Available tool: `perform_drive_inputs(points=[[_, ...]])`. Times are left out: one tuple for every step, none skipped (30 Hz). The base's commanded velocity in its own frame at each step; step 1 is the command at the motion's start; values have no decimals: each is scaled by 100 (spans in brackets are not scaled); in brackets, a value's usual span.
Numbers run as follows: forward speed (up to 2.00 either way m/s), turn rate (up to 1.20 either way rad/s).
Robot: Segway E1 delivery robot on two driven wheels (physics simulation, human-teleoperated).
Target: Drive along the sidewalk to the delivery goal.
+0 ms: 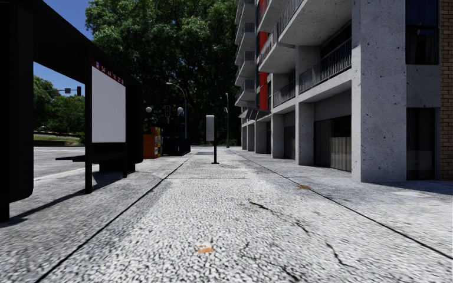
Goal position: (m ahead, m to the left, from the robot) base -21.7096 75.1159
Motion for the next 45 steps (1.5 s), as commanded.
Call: perform_drive_inputs(points=[[0, 0], [0, 0], [0, 0], [0, 0], [0, 0], [0, 0], [0, 0], [0, 0], [0, 0], [0, 0], [0, 0], [0, 0], [0, 0], [0, 0], [0, 0], [0, 0], [0, 0], [0, 0], [0, 0], [0, 0], [0, 0], [0, 0], [0, 0], [0, 0], [0, 0], [0, 0], [0, 0], [0, 0], [0, 0], [0, 0], [25, 0], [50, 0], [50, 0], [62, 0], [68, 0], [70, 0], [70, 0], [74, 0], [83, 0], [91, 0], [91, 0], [101, 0], [109, 0], [118, 0], [118, 0]])
